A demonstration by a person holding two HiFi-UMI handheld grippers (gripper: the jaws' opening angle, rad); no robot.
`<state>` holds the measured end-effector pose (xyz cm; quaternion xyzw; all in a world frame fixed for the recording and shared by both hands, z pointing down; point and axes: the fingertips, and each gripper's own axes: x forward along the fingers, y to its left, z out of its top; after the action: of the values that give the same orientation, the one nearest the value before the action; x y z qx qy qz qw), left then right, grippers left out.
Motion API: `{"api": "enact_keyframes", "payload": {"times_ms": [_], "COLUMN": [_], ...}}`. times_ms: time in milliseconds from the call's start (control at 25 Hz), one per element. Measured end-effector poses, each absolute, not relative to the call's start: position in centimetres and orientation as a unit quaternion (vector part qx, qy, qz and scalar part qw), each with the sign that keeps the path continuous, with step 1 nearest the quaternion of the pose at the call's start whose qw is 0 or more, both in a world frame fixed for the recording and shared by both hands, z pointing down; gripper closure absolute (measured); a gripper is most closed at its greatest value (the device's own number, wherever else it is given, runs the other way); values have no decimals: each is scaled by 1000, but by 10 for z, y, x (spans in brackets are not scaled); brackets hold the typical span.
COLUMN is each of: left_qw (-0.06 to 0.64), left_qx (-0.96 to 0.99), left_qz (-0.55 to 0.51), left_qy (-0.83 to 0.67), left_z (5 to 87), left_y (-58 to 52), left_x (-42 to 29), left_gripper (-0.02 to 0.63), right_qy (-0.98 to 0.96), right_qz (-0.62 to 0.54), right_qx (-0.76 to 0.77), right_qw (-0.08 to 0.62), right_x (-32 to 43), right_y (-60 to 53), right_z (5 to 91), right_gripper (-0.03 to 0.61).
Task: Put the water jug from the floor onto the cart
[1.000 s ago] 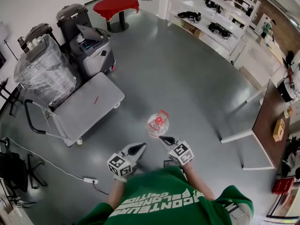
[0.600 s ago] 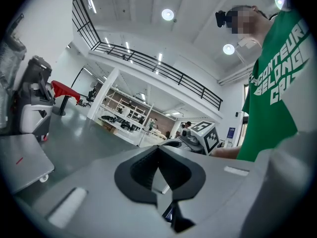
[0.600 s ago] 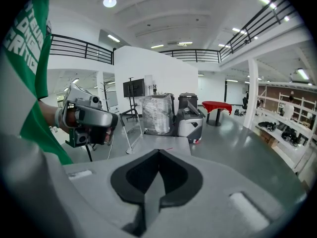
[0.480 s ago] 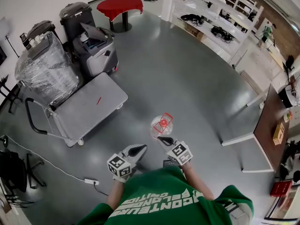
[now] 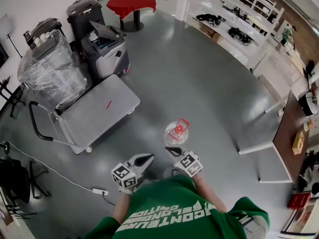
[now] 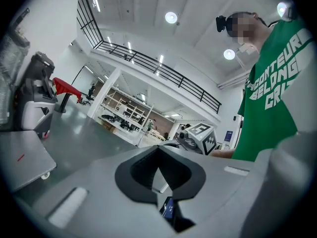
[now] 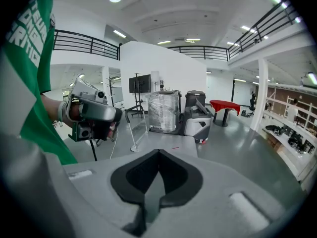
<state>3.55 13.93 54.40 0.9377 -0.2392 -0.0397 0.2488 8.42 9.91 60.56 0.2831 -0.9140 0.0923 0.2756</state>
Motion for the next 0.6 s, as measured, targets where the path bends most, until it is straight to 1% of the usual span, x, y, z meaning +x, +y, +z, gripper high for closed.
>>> {"api": "enact_keyframes", "payload": {"times_ms": [160, 440, 600], "left_qw": [258, 246, 250], "left_qx": [930, 925, 918], "left_qz": [-37, -20, -31], "left_qy": [-258, -290, -305], "left_z": [551, 554, 552], "left_y": [134, 113, 94], "left_x": [24, 13, 3], "left_gripper": [600, 600, 600], "right_qy": [-917, -924, -928], "right_qz": [99, 92, 90], "right_qx": [273, 252, 235], "right_qw": [275, 271, 275], "right_x": [75, 62, 49], "right_y": [95, 68, 48], "right_z": [609, 613, 612], "right_gripper": [586, 586, 586]}}
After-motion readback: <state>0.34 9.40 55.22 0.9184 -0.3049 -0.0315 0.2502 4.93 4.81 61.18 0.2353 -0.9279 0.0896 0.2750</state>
